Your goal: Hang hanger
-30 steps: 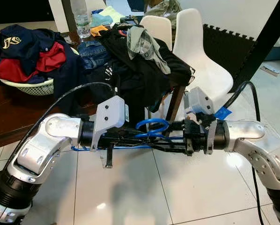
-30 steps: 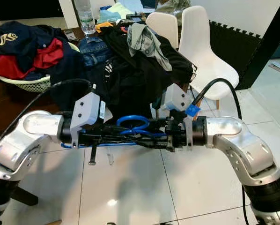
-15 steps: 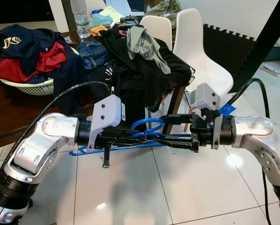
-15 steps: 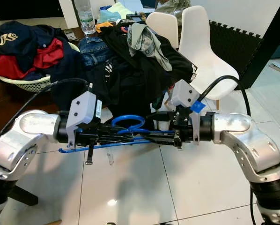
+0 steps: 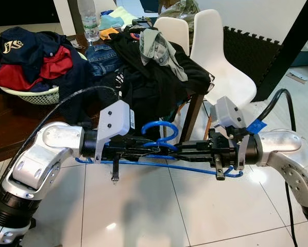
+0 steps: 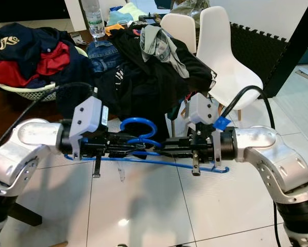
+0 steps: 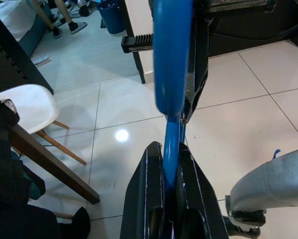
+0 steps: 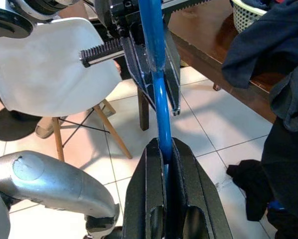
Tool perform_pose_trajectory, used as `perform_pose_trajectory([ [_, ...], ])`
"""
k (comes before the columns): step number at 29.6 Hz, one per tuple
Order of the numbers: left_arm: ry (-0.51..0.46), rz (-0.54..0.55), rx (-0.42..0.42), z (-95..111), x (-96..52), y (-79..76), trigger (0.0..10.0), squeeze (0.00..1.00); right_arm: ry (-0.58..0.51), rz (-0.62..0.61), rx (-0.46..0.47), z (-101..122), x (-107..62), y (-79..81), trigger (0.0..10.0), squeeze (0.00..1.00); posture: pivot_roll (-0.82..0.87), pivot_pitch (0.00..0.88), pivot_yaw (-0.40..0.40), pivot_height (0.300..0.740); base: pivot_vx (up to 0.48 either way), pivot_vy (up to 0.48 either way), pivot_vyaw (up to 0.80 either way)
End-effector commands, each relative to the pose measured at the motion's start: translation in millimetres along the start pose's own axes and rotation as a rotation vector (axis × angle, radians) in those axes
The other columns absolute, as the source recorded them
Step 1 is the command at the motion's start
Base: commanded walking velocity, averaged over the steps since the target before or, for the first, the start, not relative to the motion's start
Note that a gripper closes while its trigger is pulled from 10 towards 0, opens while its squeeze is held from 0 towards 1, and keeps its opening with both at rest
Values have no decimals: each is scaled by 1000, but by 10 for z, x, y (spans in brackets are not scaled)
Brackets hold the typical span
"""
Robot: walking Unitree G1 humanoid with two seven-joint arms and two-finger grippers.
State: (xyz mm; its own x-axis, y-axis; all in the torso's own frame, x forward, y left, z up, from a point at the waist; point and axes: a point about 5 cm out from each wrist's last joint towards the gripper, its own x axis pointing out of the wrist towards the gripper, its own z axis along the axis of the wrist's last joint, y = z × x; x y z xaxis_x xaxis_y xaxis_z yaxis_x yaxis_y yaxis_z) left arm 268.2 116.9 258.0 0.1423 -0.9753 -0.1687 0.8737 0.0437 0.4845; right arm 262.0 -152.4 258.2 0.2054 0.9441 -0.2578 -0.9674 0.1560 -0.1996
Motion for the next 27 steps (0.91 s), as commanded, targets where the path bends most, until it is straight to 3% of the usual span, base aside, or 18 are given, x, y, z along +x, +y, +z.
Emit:
perform_pose_trajectory([
  [1,-20,-26,21,24,65,-19,10000,0,-7,-1,5,10,-27,17,0,0,78,126,11,740,0,0,0],
  [9,-21,-21,-5,13,72,-6,10000,0,0,18,14,-1,-29,48,0,0,76,129,11,740,0,0,0],
  [10,-29,-32,-32,20,72,-4,10000,90,2,17,14,-4,-29,49,0,0,75,130,12,740,0,0,0],
  [11,-48,-46,-82,37,69,0,10000,1000,4,12,13,-7,-29,45,0,0,75,131,12,740,0,0,0],
  [13,-71,-63,-133,57,66,1,10000,1000,6,6,13,-10,-28,39,0,0,75,131,12,740,0,0,0],
  [19,-90,-66,-142,74,-16,9,10000,1000,36,-47,12,-52,-61,-26,0,0,75,131,12,740,0,0,0],
  [25,-28,65,-88,71,-330,210,10000,1000,133,-262,40,-242,-227,-253,0,0,75,131,12,740,0,0,0],
  [26,-28,65,-88,71,-330,210,10000,1000,133,-262,40,-242,-227,-253,0,0,75,131,12,740,0,0,0],
  [27,-5,128,-70,76,-440,290,10000,1000,148,-345,55,-290,-297,-334,0,0,80,137,6,740,0,0,0],
])
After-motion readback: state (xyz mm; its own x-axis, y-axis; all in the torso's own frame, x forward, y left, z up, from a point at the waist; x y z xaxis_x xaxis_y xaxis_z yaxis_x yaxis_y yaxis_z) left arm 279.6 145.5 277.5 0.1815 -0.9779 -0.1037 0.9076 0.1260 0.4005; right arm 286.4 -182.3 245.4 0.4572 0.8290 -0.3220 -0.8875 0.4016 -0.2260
